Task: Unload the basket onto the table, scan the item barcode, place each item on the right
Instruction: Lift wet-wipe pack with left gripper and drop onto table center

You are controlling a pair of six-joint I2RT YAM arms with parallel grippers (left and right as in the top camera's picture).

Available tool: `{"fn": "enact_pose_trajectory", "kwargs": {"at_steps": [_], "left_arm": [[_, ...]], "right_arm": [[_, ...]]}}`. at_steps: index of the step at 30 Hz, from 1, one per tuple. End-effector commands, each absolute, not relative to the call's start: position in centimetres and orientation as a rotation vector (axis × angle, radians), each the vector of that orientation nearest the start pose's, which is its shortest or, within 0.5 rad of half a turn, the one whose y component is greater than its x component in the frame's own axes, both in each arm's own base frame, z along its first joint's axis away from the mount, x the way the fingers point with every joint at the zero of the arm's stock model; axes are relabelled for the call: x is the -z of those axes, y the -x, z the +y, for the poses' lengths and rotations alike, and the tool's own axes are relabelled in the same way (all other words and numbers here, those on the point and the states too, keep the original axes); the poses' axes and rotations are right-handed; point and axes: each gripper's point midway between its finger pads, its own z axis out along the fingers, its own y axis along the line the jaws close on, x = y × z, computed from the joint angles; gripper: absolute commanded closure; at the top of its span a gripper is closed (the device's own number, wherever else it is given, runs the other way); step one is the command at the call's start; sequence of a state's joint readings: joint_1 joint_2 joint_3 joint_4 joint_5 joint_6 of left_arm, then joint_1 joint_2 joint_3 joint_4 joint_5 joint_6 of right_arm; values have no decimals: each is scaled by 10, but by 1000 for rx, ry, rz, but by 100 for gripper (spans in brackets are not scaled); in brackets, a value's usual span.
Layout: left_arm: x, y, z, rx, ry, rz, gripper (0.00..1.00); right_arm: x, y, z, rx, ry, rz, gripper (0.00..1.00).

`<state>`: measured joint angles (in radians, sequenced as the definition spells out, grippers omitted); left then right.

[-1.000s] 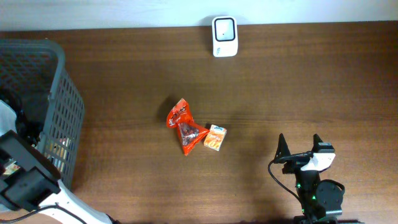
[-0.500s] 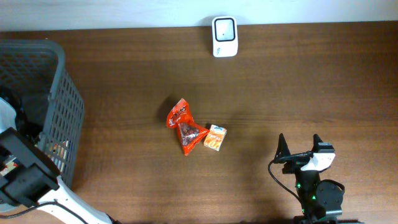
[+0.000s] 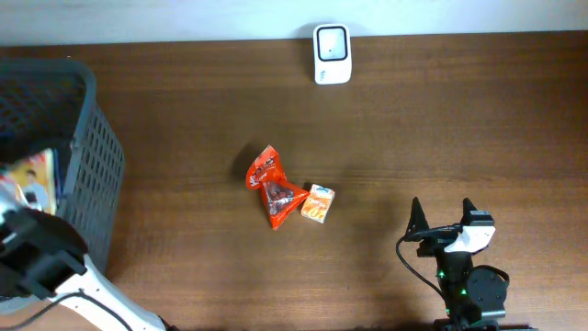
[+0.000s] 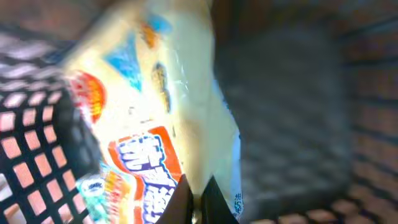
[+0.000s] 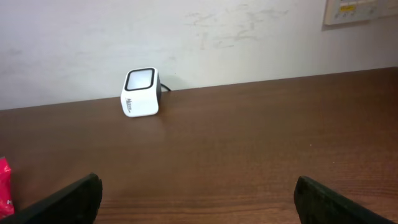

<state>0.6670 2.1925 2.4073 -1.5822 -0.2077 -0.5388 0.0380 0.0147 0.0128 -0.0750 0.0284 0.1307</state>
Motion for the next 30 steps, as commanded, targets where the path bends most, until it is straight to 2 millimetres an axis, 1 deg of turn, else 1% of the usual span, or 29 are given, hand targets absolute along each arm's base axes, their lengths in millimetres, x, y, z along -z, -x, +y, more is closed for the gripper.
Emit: {"fn": "enact_pose_trajectory", "kwargs": {"at_steps": [1,2,3,4,5,6,7,8,9,10,12,13,14,15,16,17,18,20,21,22,23,24,25,26,27,28,29,30], "left_arm": [[-317,-354,257,-141,1401,2216,100],[-342,-360,236,-77,1318,2185,100],[-376,-363,203,-31,1197,2145,100],[-396,-364,178,-4,1113,2126,100],[-410,-365,155,24,1039,2119,100],[-424,-366,117,75,924,2131,100],[-428,-367,83,126,831,2168,100],[-425,-371,44,200,722,2227,100],[-417,-372,3,249,611,2302,100],[-412,-372,-14,265,562,2339,100],[-387,-373,-81,306,369,2476,100],[-371,-376,-107,310,293,2538,100],[-347,-381,-127,271,236,2606,100],[-308,-389,-152,207,170,2708,100],[-282,-394,-168,181,129,2771,100],[-263,-398,-180,162,101,2812,100],[-231,-403,-201,135,49,2871,100],[-191,-407,-229,101,-24,2932,100],[-172,-405,-244,81,-70,2960,94],[-169,-403,-249,77,-91,2963,77],[-169,-404,-251,76,-116,2957,34],[-171,-404,-249,72,-169,2950,18],[-176,-405,-246,72,-186,2945,8],[-193,-408,-236,85,-166,2922,2],[-228,-413,-219,135,-127,2855,1],[-273,-415,-200,193,-75,2744,1],[-292,-414,-189,199,-46,2697,1],[-322,-411,-163,180,18,2618,1]], "right_arm": [[-155,-246,2,-91,-107,1651,2],[-155,-246,2,-91,-107,1651,2],[-155,-246,2,-91,-107,1651,2],[-155,-246,2,-91,-107,1651,2],[-155,-246,2,-91,-107,1651,2],[-155,-246,2,-91,-107,1651,2],[-155,-246,1,-91,-107,1651,2],[-155,-246,2,-91,-107,1651,2],[-155,-246,2,-91,-107,1651,2],[-155,-246,2,-91,-107,1651,2],[-155,-246,2,-91,-107,1651,2],[-155,-246,2,-91,-107,1651,2],[-155,-246,2,-91,-107,1651,2],[-155,-246,2,-91,-107,1651,2],[-155,-246,2,-91,-107,1651,2],[-155,-246,2,-91,-107,1651,2],[-155,-246,2,-91,-107,1651,2],[-155,-246,2,-91,-107,1651,1],[-155,-246,2,-91,-107,1651,2],[-155,-246,2,-91,-107,1651,2],[-155,-246,2,-91,-107,1651,2],[-155,-246,1,-90,-107,1651,2],[-155,-246,1,-91,-107,1651,2],[-155,-246,2,-91,-107,1651,2],[-155,-246,2,-91,-107,1651,2],[-155,-246,2,-91,-107,1651,2],[-155,-246,2,-91,-107,1651,2],[-155,-246,2,-91,-107,1651,1]]}}
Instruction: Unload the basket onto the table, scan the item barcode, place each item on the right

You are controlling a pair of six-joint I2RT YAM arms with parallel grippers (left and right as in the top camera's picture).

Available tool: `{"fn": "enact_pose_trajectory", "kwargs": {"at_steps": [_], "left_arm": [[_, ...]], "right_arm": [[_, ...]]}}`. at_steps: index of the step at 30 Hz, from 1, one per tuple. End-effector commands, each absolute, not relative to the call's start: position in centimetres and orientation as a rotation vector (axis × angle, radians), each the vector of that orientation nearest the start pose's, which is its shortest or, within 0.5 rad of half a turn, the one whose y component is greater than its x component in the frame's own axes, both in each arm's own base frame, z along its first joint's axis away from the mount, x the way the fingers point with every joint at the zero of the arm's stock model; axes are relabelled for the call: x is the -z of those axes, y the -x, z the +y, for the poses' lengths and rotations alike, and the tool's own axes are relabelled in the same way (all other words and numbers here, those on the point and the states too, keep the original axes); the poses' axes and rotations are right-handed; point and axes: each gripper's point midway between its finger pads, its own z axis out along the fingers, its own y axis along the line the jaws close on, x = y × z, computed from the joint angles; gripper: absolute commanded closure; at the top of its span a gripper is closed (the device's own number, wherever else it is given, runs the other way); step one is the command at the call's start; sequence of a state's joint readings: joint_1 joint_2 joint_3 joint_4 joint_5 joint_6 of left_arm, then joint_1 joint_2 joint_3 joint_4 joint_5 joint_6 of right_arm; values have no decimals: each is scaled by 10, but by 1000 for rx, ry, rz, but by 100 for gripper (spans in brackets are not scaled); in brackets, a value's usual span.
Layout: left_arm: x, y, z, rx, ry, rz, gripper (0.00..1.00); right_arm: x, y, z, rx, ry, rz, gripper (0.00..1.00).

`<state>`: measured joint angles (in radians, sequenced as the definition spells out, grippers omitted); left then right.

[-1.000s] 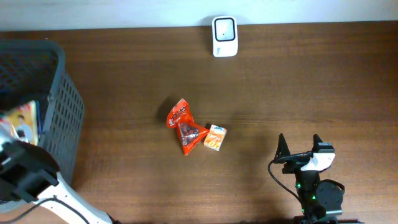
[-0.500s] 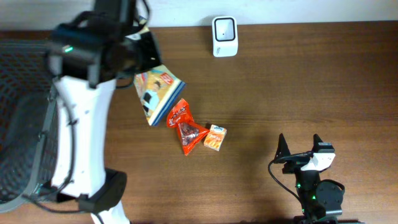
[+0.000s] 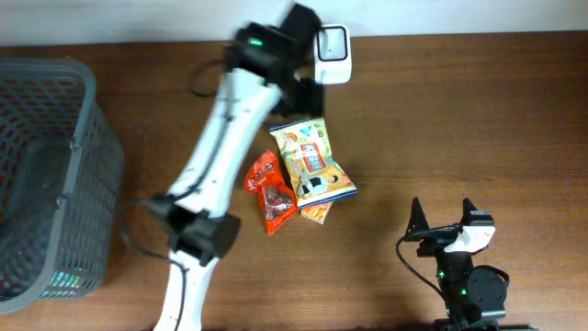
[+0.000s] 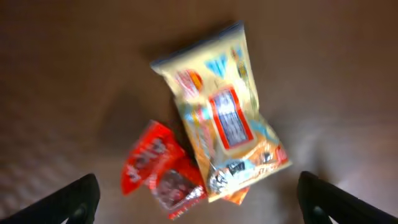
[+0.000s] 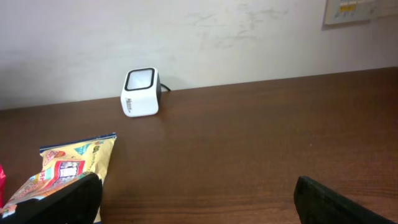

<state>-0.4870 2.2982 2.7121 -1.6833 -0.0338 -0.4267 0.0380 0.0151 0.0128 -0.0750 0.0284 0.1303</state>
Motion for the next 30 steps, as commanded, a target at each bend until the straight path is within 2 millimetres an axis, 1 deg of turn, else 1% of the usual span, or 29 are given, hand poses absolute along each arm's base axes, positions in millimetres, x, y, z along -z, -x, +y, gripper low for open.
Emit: {"fn": "enact_pose_trajectory", "kwargs": {"at_steps": [1,3,4,5,6,7,8,10,11,12,13,15,17,18,20,22,24,26,27,29,30], "left_arm": [[-349,-407,-133,138,95,2541,1],[-387,-395,-82,108,245,2428,1],[-412,-382,-37,92,380,2344,1],[-421,-375,-10,70,466,2305,1],[-424,-370,14,40,538,2281,1],[-418,-366,49,-12,650,2278,1],[-408,-365,65,-35,706,2299,1],[-366,-360,99,-84,906,2385,1],[-339,-354,116,-108,1059,2420,1],[-320,-349,134,-143,1169,2432,0],[-310,-347,145,-156,1213,2434,1],[-282,-336,180,-184,1371,2416,1],[-261,-319,212,-198,1512,2385,1],[-256,-312,226,-207,1565,2357,1],[-256,-300,253,-220,1642,2276,1],[-256,-293,266,-184,1690,2229,1],[-250,-287,269,-163,1727,2229,1],[-226,-282,261,-150,1763,2297,1],[-220,-280,259,-150,1773,2313,1],[-195,-275,255,-149,1804,2360,1],[-176,-270,252,-148,1831,2395,1]], "right_arm": [[-155,-246,1,-91,-107,1651,2],[-155,-246,2,-91,-107,1651,2],[-155,-246,2,-91,-107,1651,2],[-155,-246,2,-91,-107,1651,2],[-155,-246,2,-91,-107,1651,2],[-155,-246,1,-91,-107,1651,2],[-155,-246,2,-91,-107,1651,2],[-155,-246,2,-91,-107,1651,2],[-155,-246,2,-91,-107,1651,2],[-155,-246,2,-91,-107,1651,2],[-155,-246,2,-91,-107,1651,2],[-155,-246,1,-91,-107,1651,2],[-155,-246,2,-91,-107,1651,2],[-155,-246,2,-91,-107,1651,2],[-155,-246,1,-91,-107,1651,2],[-155,-246,2,-91,-107,1651,2],[-155,-246,2,-91,-107,1651,2],[-155,-246,2,-91,-107,1651,2],[-155,-246,2,-91,-107,1651,2],[-155,-246,2,-91,-107,1651,2],[-155,-246,2,-91,-107,1651,2]]}}
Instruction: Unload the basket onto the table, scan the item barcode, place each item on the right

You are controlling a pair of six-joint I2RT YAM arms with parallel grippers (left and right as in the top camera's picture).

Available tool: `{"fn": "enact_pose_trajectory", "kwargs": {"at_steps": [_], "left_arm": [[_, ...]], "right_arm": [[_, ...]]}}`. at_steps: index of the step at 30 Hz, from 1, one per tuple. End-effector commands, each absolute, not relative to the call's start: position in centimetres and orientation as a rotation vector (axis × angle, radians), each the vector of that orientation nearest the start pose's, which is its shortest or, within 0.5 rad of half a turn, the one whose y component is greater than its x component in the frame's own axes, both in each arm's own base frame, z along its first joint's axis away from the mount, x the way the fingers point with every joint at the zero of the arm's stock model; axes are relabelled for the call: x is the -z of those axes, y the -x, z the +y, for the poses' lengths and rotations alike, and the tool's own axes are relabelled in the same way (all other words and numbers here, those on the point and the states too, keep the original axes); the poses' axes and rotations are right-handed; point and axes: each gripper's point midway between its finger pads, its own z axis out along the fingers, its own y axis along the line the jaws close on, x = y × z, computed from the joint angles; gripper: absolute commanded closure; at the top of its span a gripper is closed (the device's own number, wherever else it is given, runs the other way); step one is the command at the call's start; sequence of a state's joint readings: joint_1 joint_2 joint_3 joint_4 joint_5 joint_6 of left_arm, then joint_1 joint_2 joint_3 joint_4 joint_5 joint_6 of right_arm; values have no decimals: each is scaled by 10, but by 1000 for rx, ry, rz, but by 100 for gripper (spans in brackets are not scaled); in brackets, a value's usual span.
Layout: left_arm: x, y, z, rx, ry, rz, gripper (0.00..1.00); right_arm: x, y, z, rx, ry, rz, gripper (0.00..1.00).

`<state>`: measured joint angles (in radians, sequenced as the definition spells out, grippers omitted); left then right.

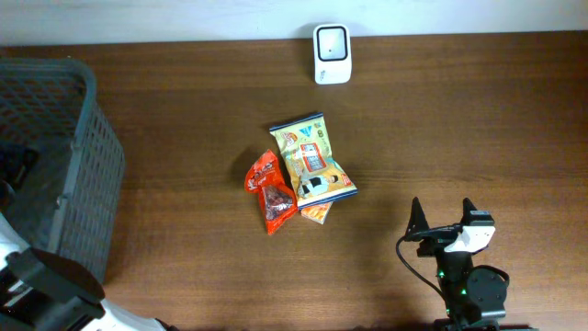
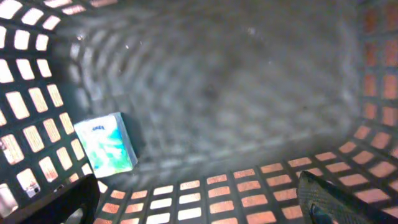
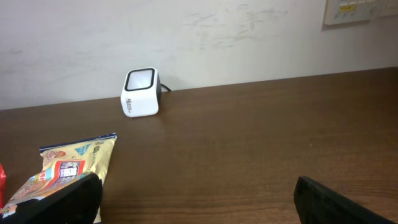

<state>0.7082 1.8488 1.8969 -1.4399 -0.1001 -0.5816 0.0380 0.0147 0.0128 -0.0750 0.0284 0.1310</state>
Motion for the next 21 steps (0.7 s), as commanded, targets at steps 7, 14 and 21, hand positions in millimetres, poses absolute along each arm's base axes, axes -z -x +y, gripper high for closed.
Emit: {"fn": "enact_pose_trajectory", "kwargs": {"at_steps": [7,14,21], "left_arm": [[-135,-267,252,-163,1867,2401,1],[-95,-233,251,-333,2045,2363,1],[-86,-217,266,-401,2115,2285,1]], "right_arm": [[-155,-246,2,-91,-107,1651,2],[-155,-246,2,-91,-107,1651,2],[-155,-246,2,-91,-107,1651,2]]}}
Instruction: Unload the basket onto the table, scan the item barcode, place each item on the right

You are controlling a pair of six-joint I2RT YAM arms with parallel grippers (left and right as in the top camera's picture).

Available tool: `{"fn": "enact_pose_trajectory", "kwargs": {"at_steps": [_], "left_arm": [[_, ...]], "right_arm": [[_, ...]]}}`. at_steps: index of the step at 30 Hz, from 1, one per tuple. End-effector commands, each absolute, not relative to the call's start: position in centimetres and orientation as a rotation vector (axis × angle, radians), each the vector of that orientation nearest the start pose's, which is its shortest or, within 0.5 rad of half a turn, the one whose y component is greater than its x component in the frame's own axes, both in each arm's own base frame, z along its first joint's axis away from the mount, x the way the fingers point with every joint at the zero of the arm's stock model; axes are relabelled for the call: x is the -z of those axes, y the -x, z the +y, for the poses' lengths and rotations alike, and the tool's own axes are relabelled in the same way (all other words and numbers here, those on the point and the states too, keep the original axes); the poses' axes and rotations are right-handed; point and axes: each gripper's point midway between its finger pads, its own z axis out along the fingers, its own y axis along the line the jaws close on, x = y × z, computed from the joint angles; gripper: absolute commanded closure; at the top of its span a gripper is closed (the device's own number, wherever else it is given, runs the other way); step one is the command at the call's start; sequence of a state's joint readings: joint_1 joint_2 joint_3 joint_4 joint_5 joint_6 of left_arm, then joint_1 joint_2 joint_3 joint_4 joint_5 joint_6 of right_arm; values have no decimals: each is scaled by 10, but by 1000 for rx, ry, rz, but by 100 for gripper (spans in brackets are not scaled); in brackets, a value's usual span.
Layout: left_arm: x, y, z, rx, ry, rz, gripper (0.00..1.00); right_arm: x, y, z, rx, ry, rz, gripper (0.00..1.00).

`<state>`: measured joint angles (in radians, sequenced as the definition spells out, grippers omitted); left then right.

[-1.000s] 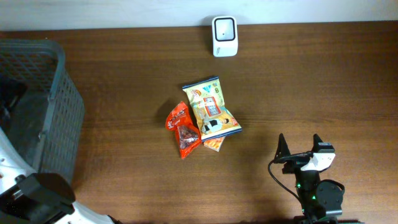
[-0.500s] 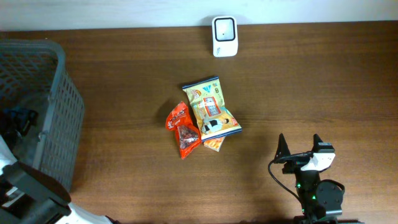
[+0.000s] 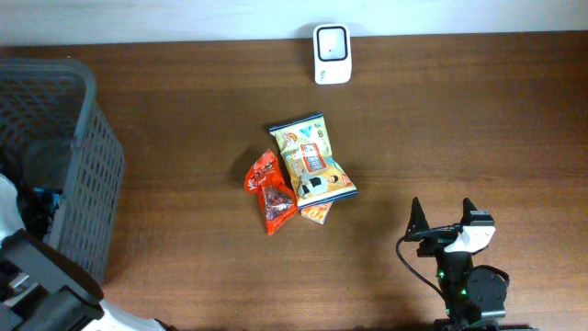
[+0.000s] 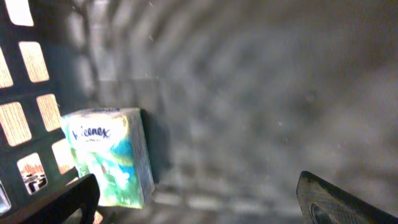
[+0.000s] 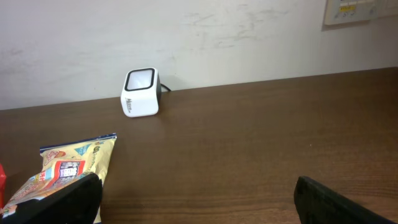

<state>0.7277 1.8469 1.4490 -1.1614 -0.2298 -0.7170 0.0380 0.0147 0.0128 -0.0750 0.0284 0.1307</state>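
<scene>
The white barcode scanner [image 3: 331,41] stands at the table's far edge, also seen as the scanner [image 5: 140,93] in the right wrist view. A yellow snack bag [image 3: 312,170] lies mid-table, partly over red packets [image 3: 269,190] and a small orange packet [image 3: 317,214]. My left gripper [image 4: 199,208] is open, low inside the grey basket [image 3: 87,165], with a green-blue Kleenex tissue pack [image 4: 106,165] just inside its left finger. My right gripper [image 3: 444,223] rests open at the near right, holding nothing.
The basket's lattice walls [image 4: 25,124] close in around the left gripper. The wall runs behind the scanner. The yellow bag's end [image 5: 68,168] lies beside the right gripper's left finger [image 5: 62,202].
My left gripper has gone lower in the basket, so the tissue pack looks larger and nearer its left finger. It is still open. The table items and right arm have not moved.
My left gripper was shut on the yellow snack bag at the basket. Then it was open above the table near the scanner, with the bag lying by the red packets. After that it was back in the basket above the tissue pack, and now sits close to it.
</scene>
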Motion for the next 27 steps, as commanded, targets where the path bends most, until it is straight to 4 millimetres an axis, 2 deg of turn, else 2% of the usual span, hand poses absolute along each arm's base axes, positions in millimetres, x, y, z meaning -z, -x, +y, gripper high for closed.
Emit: {"fn": "enact_pose_trajectory", "kwargs": {"at_steps": [1,4,9,11,13,14,15,16,17,19,20,21,22,24,25,27], "left_arm": [[-84,-211,267,-408,2134,2281,1],[-68,-196,265,-410,2188,2279,1],[-41,-184,253,-412,2212,2304,0],[-33,-181,250,-412,2213,2305,5],[-30,-180,249,-413,2213,2306,27],[-29,-180,250,-412,2212,2305,46],[-29,-181,250,-412,2211,2303,59],[-29,-181,250,-411,2210,2302,76],[-29,-183,249,-392,2210,2300,98],[-29,-192,247,-316,2207,2290,100],[-38,-207,250,-233,2176,2276,100],[-44,-214,252,-201,2143,2288,100],[-59,-225,257,-157,2091,2289,100],[-103,-240,270,-146,2037,2223,100],[-133,-250,276,-121,1994,2174,100],[-179,-267,276,-36,1897,2119,100]], "right_arm": [[-155,-246,2,-91,-107,1651,2],[-155,-246,2,-91,-107,1651,2],[-155,-246,2,-91,-107,1651,2],[-155,-246,2,-91,-107,1651,2],[-155,-246,1,-91,-107,1651,2],[-155,-246,2,-91,-107,1651,2],[-155,-246,2,-91,-107,1651,2],[-155,-246,2,-91,-107,1651,2],[-155,-246,2,-91,-107,1651,2],[-155,-246,2,-91,-107,1651,2],[-155,-246,2,-91,-107,1651,2],[-155,-246,2,-91,-107,1651,2],[-155,-246,2,-91,-107,1651,2],[-155,-246,2,-91,-107,1651,2],[-155,-246,2,-91,-107,1651,1],[-155,-246,1,-91,-107,1651,2]]}}
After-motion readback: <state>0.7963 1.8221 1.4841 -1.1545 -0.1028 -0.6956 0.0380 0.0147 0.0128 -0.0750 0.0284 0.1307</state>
